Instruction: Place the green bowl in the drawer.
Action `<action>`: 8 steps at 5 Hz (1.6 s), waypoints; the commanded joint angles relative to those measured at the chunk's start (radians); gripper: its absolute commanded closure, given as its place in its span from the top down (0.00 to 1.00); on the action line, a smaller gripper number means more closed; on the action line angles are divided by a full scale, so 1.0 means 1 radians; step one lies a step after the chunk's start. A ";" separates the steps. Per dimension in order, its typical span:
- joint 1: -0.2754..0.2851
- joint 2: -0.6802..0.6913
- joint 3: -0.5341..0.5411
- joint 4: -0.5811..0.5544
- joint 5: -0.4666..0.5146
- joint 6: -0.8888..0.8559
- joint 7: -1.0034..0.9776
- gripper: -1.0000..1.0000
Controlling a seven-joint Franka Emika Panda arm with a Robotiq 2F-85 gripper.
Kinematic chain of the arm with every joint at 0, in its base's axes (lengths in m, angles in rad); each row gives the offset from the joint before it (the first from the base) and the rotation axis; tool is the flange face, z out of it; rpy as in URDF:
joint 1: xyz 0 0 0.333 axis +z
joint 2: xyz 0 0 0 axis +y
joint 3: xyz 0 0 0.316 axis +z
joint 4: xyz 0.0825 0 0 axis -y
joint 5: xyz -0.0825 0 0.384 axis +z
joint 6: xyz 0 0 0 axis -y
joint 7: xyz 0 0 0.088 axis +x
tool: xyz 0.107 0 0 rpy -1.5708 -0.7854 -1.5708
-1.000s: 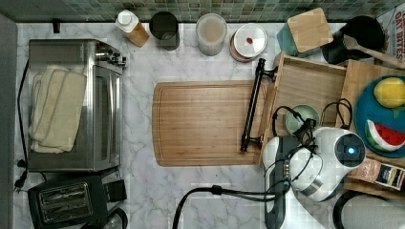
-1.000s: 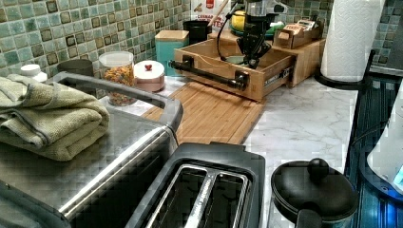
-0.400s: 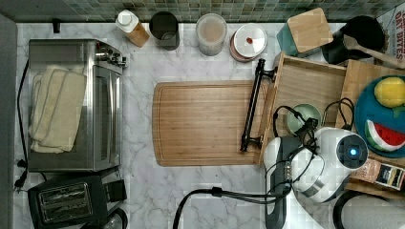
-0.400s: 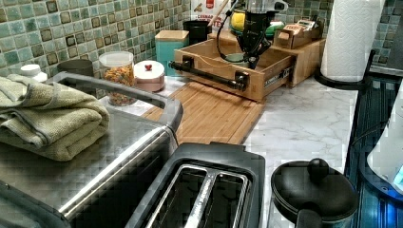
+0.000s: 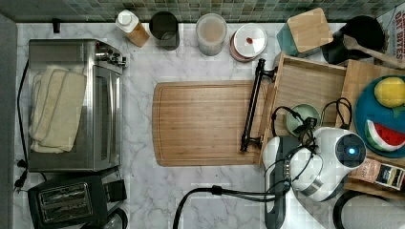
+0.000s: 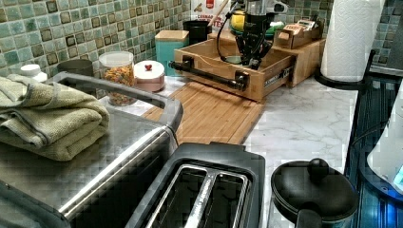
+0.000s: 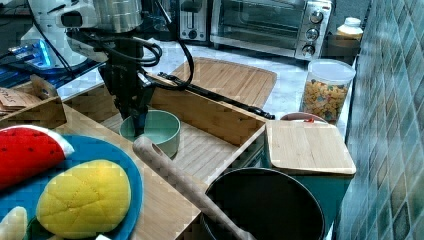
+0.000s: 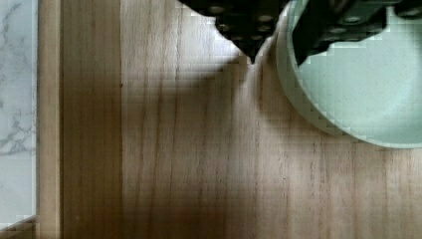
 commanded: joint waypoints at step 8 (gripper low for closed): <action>0.049 -0.027 -0.031 0.014 -0.132 -0.003 0.147 1.00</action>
